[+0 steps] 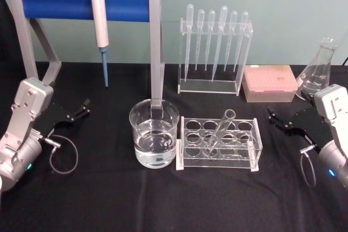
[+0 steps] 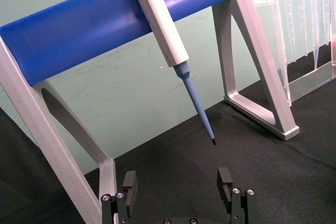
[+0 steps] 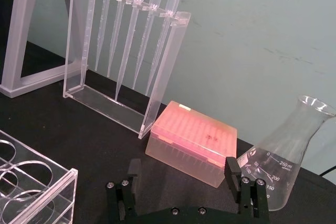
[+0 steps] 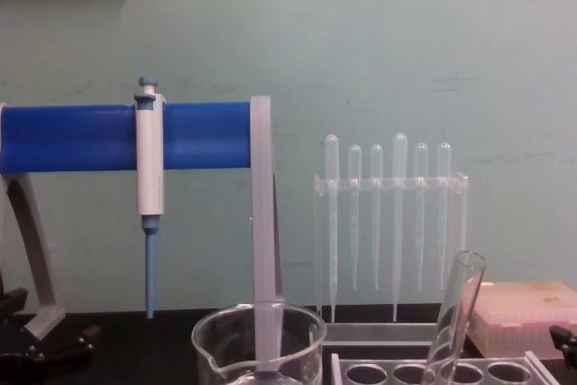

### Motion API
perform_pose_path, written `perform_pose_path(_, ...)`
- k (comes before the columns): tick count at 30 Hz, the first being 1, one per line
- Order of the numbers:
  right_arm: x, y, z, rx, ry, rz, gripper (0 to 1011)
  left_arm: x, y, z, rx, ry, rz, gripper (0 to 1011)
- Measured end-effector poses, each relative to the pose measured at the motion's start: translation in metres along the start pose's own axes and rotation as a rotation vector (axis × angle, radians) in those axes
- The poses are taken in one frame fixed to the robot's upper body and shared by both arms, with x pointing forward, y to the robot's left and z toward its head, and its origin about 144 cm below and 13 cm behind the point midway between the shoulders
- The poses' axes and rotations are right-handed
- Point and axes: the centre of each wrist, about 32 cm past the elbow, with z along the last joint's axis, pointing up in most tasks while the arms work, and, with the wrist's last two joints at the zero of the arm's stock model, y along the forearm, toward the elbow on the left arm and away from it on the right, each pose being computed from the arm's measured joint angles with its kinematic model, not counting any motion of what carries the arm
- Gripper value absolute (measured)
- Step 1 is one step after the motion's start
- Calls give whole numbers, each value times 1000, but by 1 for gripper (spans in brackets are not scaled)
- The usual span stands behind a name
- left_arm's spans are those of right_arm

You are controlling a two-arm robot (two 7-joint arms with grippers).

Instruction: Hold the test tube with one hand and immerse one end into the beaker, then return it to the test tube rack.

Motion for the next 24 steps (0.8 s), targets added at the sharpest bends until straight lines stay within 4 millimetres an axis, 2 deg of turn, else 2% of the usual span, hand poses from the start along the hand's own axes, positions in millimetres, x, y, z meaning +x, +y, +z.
perform_pose_path(24,0,0,0,0,0,0,1003,0,0,0,0,0,0,1000)
